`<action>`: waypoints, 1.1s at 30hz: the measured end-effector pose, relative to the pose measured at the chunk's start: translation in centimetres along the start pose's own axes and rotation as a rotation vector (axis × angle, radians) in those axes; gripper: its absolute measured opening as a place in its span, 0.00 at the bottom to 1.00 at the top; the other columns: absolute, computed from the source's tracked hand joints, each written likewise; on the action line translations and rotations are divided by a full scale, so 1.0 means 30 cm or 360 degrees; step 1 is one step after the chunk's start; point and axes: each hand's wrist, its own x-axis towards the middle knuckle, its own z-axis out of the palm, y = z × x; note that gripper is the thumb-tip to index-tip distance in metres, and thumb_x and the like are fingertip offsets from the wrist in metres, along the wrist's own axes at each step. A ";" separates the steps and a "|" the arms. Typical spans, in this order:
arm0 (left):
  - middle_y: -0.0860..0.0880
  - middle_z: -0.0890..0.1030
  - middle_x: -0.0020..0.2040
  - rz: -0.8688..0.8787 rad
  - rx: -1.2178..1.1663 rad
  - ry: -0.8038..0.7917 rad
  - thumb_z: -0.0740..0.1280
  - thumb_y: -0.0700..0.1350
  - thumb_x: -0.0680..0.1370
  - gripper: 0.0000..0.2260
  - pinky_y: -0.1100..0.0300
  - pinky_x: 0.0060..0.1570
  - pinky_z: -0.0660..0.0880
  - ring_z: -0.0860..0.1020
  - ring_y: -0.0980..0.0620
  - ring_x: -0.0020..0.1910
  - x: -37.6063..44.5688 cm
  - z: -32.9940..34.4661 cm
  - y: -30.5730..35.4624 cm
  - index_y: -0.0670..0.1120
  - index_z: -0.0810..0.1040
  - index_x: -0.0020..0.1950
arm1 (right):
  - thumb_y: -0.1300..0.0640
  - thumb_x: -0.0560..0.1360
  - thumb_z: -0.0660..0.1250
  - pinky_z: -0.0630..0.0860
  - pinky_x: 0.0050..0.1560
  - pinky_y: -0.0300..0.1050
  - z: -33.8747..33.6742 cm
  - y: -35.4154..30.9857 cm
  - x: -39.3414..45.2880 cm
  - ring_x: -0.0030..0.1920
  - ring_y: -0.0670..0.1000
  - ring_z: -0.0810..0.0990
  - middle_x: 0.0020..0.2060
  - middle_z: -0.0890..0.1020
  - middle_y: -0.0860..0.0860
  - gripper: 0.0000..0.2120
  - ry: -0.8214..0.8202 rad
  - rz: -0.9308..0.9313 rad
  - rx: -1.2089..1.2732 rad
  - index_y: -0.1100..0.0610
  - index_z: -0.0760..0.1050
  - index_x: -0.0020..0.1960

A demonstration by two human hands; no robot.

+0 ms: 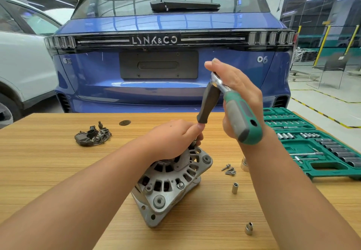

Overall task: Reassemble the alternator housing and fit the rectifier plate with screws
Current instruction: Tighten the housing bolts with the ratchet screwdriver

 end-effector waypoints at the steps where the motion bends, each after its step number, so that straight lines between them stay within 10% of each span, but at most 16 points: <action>1: 0.71 0.77 0.32 -0.0006 -0.0012 -0.0026 0.49 0.57 0.87 0.20 0.72 0.35 0.66 0.74 0.75 0.35 0.002 -0.001 -0.006 0.58 0.71 0.39 | 0.76 0.74 0.63 0.72 0.67 0.43 -0.011 0.017 -0.027 0.62 0.46 0.77 0.61 0.77 0.53 0.21 0.0054 -0.0191 -0.0009 0.70 0.73 0.67; 6: 0.61 0.83 0.50 -0.0006 -0.0156 -0.0135 0.50 0.61 0.85 0.19 0.61 0.58 0.74 0.79 0.65 0.51 -0.001 -0.010 -0.024 0.58 0.79 0.54 | 0.69 0.79 0.67 0.78 0.55 0.59 -0.013 -0.001 -0.041 0.55 0.61 0.80 0.55 0.80 0.62 0.10 0.0017 -0.0536 -0.0017 0.68 0.79 0.59; 10: 0.61 0.83 0.54 0.0065 -0.0034 -0.0187 0.48 0.61 0.86 0.22 0.69 0.51 0.69 0.76 0.70 0.54 0.001 -0.012 -0.029 0.57 0.80 0.60 | 0.49 0.81 0.64 0.72 0.40 0.55 -0.024 -0.058 -0.010 0.39 0.57 0.76 0.38 0.77 0.54 0.21 0.0104 -0.0375 -0.0219 0.65 0.83 0.43; 18: 0.60 0.82 0.53 0.0128 0.0058 -0.0236 0.47 0.59 0.86 0.20 0.56 0.58 0.72 0.78 0.58 0.55 -0.006 -0.021 -0.018 0.58 0.79 0.55 | 0.37 0.79 0.59 0.78 0.38 0.55 -0.048 -0.167 0.083 0.31 0.55 0.77 0.25 0.79 0.53 0.28 -0.0440 0.0610 -0.0485 0.60 0.78 0.37; 23: 0.63 0.79 0.40 0.0170 0.0062 -0.0237 0.48 0.59 0.86 0.20 0.60 0.42 0.68 0.75 0.66 0.40 -0.020 -0.033 -0.028 0.57 0.79 0.52 | 0.47 0.83 0.60 0.76 0.42 0.49 -0.069 -0.181 0.163 0.28 0.49 0.81 0.23 0.79 0.49 0.17 -0.0774 0.1255 0.0313 0.58 0.79 0.45; 27: 0.62 0.80 0.43 0.0308 0.0084 -0.0296 0.49 0.56 0.87 0.21 0.61 0.47 0.70 0.76 0.64 0.45 -0.048 -0.050 -0.037 0.55 0.81 0.53 | 0.51 0.83 0.60 0.77 0.50 0.50 -0.039 -0.219 0.112 0.26 0.46 0.73 0.25 0.71 0.43 0.12 -0.0445 0.1819 0.1551 0.53 0.73 0.43; 33: 0.56 0.81 0.48 0.0371 0.0165 -0.0295 0.47 0.56 0.87 0.22 0.54 0.52 0.72 0.77 0.57 0.49 -0.061 -0.048 -0.039 0.54 0.80 0.54 | 0.59 0.79 0.62 0.65 0.42 0.43 -0.026 -0.291 0.043 0.32 0.47 0.67 0.28 0.70 0.46 0.08 0.0523 0.1796 0.2014 0.52 0.65 0.43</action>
